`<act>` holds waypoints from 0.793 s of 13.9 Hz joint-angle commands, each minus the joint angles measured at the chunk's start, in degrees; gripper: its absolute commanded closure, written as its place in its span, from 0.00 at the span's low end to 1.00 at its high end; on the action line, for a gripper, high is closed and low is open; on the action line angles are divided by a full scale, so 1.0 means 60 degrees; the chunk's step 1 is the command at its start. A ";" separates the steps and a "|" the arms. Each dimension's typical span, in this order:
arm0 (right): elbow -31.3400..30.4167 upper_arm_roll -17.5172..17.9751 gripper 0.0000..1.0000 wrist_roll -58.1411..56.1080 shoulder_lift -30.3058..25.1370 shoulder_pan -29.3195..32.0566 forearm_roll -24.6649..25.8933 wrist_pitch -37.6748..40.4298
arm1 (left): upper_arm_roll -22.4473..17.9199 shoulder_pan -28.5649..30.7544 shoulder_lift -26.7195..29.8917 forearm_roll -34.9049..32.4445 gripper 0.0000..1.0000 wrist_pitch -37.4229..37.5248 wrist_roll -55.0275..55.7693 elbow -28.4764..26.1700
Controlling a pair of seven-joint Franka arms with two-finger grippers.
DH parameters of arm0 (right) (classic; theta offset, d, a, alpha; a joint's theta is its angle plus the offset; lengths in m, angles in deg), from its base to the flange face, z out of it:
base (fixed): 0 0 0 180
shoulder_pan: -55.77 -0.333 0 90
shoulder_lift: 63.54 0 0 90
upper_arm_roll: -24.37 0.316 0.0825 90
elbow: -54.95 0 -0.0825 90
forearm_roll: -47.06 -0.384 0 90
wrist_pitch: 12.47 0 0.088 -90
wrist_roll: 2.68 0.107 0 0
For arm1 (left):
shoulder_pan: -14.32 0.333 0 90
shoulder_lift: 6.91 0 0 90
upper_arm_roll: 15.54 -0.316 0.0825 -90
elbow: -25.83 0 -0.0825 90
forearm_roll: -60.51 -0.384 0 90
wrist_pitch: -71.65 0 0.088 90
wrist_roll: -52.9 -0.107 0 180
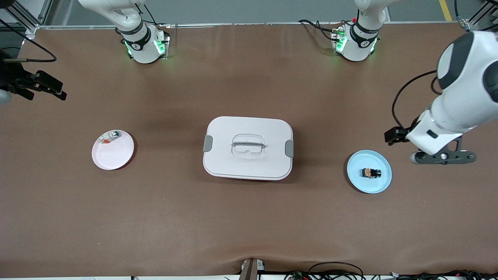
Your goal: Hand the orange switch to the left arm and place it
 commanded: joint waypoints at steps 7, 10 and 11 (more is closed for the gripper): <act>0.0194 0.0124 0.00 -0.0026 0.0079 0.0174 0.0132 0.0139 | -0.1828 -0.0777 0.1730 0.1993 0.00 0.0797 -0.0088 0.0017; 0.0209 0.0124 0.00 -0.0026 0.0079 0.0174 0.0147 0.0139 | -0.3692 -0.2230 0.2536 0.2597 0.00 0.0917 -0.0583 -0.0581; 0.0209 0.0124 0.00 -0.0026 0.0064 0.0174 0.0147 0.0139 | -0.4074 -0.2524 0.2727 0.2612 0.00 0.0902 -0.0818 -0.0801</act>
